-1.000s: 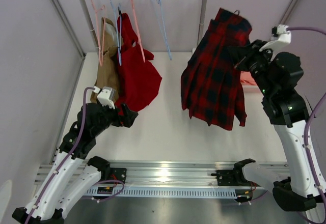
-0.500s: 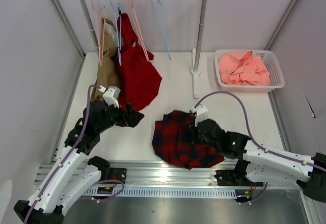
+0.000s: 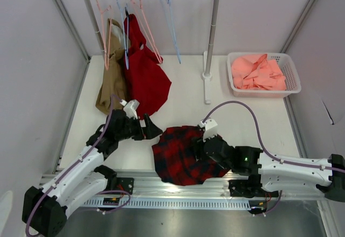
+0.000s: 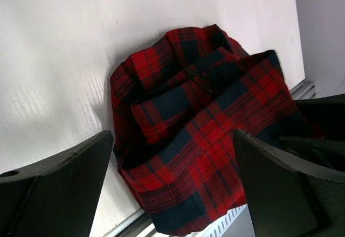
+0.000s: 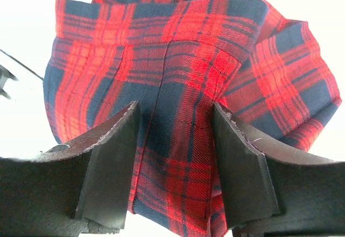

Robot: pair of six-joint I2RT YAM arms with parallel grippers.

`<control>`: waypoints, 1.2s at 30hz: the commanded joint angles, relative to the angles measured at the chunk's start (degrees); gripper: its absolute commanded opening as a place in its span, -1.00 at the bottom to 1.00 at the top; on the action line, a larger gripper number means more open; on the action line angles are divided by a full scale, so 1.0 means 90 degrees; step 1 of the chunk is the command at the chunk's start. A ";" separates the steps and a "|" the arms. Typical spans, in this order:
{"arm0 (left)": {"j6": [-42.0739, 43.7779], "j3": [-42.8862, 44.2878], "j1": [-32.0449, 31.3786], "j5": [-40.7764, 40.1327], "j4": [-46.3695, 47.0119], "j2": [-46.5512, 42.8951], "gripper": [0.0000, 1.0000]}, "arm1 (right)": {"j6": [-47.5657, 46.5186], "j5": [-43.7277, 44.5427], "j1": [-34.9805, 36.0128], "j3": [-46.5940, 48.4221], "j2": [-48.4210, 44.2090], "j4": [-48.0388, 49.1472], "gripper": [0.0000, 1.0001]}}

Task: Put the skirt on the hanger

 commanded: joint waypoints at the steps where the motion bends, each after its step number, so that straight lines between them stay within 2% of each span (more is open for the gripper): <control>1: -0.0071 -0.0031 -0.0094 -0.0016 0.0490 0.0389 0.96 | -0.0024 0.0502 0.0033 0.0475 0.0070 0.0077 0.24; 4: -0.0139 -0.0148 -0.0153 0.0052 0.0607 0.0674 0.95 | -0.0307 0.0308 -0.0405 0.0700 0.0265 0.0165 0.56; 7: -0.0256 -0.0246 -0.0192 0.0082 0.0773 0.0782 0.94 | -0.0464 -0.0743 -0.1400 0.0896 0.0597 0.0370 0.59; 12: -0.0384 -0.0383 -0.0270 0.0043 0.0959 0.0860 0.88 | -0.0601 -0.1586 -0.2581 0.1198 0.1357 0.0410 0.62; 16: -0.0423 -0.0422 -0.0319 -0.0025 0.0969 0.0938 0.84 | -0.0757 -0.2523 -0.2945 0.1540 0.1992 0.0381 0.67; 21: -0.0423 -0.0451 -0.0338 -0.0074 0.0988 0.1016 0.83 | -0.0816 -0.2847 -0.2887 0.1726 0.2346 0.0449 0.63; 23: -0.0423 -0.0461 -0.0338 -0.0074 0.0989 0.1055 0.83 | -0.0777 -0.2857 -0.2819 0.1736 0.2336 0.0429 0.53; 26: -0.0432 -0.0451 -0.0348 -0.0084 0.1027 0.1095 0.83 | -0.0748 -0.2780 -0.2799 0.1823 0.2268 0.0215 0.20; 27: -0.0442 -0.0442 -0.0338 -0.0084 0.1028 0.1114 0.83 | -0.0757 -0.2750 -0.2799 0.1872 0.2249 0.0040 -0.08; 29: -0.0442 -0.0412 -0.0348 -0.0084 0.1047 0.1143 0.83 | -0.0786 -0.2701 -0.2828 0.2057 0.2142 -0.0136 -0.40; 30: -0.0442 -0.0325 -0.0348 -0.0084 0.1037 0.1172 0.83 | -0.0796 -0.2662 -0.2857 0.2155 0.2102 -0.0350 -0.67; 31: -0.0442 -0.0305 -0.0348 -0.0094 0.1028 0.1221 0.83 | -0.0864 -0.2662 -0.2916 0.2281 0.2063 -0.0439 -0.78; 33: -0.0481 -0.0178 -0.0348 -0.0075 0.1018 0.1280 0.83 | -0.1010 -0.2681 -0.3082 0.2788 0.2004 -0.0654 -1.00; 36: -0.0589 0.0017 -0.0348 -0.0045 0.1067 0.1378 0.83 | -0.1459 -0.2788 -0.3384 0.3774 0.2082 -0.0889 -1.00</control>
